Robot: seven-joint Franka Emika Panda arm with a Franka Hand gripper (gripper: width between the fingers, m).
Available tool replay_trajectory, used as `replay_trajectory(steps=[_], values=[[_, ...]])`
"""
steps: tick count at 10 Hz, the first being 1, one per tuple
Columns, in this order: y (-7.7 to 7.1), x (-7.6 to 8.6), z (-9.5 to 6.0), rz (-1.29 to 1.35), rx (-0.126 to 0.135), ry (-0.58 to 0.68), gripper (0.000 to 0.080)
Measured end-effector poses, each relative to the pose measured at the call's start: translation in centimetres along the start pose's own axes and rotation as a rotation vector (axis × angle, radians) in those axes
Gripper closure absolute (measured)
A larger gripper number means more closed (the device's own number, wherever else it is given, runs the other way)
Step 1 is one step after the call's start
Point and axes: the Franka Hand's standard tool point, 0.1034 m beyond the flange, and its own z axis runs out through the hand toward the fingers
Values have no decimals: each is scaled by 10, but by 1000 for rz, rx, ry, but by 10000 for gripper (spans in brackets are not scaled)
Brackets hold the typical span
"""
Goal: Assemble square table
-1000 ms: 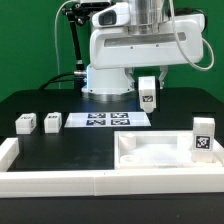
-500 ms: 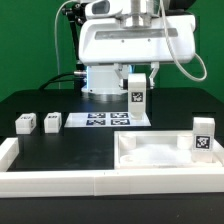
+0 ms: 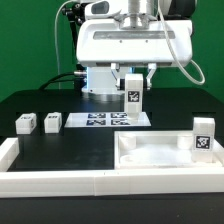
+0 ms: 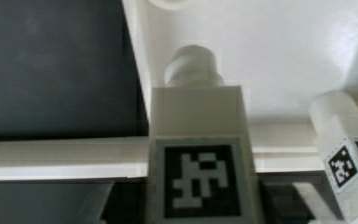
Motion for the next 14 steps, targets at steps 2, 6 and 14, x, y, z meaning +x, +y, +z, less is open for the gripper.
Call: replay_trajectory(steps=[2,6,14], values=[[2,18,8,-25,-9,23,509],[7,31,19,-66,-21,39,509],[16,49,27,-15,1,2,509]])
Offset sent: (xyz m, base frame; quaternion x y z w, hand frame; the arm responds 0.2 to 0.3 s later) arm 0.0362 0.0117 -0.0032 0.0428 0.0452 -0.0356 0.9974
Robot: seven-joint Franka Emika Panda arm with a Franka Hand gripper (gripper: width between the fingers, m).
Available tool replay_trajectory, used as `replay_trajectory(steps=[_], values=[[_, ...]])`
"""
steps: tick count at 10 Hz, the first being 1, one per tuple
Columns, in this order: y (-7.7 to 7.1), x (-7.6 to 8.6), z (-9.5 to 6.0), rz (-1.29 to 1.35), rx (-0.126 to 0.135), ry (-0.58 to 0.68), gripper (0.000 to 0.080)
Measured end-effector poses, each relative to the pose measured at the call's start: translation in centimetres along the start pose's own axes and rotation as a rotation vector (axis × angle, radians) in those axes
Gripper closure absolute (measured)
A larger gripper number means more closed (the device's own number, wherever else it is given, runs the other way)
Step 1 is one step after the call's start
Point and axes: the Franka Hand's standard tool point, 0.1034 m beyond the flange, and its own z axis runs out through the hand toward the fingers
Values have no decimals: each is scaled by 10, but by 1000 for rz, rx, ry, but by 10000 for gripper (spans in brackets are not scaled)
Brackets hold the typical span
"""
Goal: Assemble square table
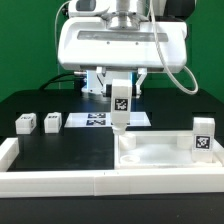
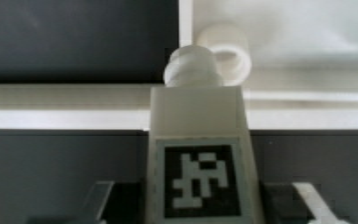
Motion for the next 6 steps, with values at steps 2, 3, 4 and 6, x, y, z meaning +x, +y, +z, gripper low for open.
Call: replay_trajectory(steps=[2,3,4,6], values=[[8,3,6,12,1,16,509],[8,4,6,17,5,17,509],[7,3,6,14,5,15,509],[7,2,6,14,5,14,509]])
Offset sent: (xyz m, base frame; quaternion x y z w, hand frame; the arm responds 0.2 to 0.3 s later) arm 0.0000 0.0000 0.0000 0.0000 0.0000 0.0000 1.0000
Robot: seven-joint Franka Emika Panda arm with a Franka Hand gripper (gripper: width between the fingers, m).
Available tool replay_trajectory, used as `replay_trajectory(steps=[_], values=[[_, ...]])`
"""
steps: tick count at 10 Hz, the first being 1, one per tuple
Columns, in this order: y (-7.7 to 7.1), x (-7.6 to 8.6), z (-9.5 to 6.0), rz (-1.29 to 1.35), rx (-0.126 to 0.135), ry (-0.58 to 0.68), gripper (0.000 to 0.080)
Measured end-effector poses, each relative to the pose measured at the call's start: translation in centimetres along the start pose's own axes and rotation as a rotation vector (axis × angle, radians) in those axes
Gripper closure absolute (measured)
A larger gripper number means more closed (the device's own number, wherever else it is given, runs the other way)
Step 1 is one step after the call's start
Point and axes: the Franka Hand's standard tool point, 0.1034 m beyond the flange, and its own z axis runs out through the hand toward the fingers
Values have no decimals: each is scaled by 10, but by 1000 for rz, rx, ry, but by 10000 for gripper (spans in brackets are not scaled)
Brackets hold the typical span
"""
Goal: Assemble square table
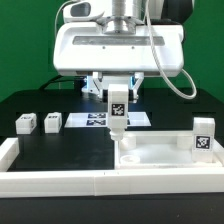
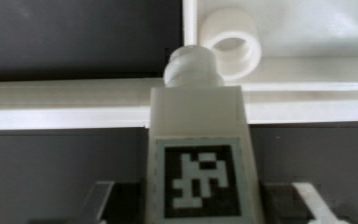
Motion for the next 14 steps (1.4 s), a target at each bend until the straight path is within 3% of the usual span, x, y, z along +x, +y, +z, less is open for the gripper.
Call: replay_trajectory(steps=[6,11,14], values=[[9,8,15,28,8,-28,509],[-11,2,27,3,22,-38,509],[-14,1,31,-6,23,-39,509]])
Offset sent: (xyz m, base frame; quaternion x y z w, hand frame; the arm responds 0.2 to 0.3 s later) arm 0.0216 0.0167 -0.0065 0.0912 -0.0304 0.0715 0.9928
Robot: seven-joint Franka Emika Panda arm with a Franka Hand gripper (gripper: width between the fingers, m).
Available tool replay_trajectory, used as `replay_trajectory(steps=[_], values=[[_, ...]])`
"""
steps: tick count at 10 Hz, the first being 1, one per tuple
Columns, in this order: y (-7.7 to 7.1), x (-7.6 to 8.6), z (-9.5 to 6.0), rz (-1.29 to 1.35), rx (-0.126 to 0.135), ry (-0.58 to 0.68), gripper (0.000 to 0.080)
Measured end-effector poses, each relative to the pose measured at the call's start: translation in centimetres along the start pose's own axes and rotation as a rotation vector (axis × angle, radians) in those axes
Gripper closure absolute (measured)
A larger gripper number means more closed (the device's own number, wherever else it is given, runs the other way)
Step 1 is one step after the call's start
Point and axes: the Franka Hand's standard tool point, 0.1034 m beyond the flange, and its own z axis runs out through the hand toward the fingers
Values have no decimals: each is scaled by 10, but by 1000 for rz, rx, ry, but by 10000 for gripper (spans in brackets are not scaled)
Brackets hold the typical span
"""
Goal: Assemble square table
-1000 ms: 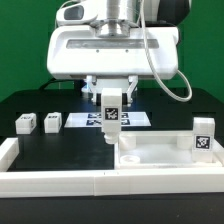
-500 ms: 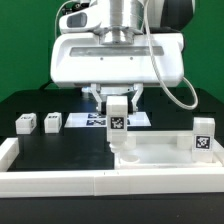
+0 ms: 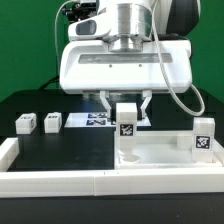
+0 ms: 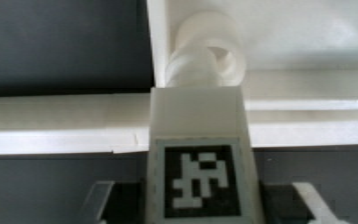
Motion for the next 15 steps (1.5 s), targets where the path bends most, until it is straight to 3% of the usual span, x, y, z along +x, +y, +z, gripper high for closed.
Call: replay_trajectory(steps=[7,15], values=[[-10,-2,9,-20,-4,42,509],[-10,-7,19,-35,-27,121,509]])
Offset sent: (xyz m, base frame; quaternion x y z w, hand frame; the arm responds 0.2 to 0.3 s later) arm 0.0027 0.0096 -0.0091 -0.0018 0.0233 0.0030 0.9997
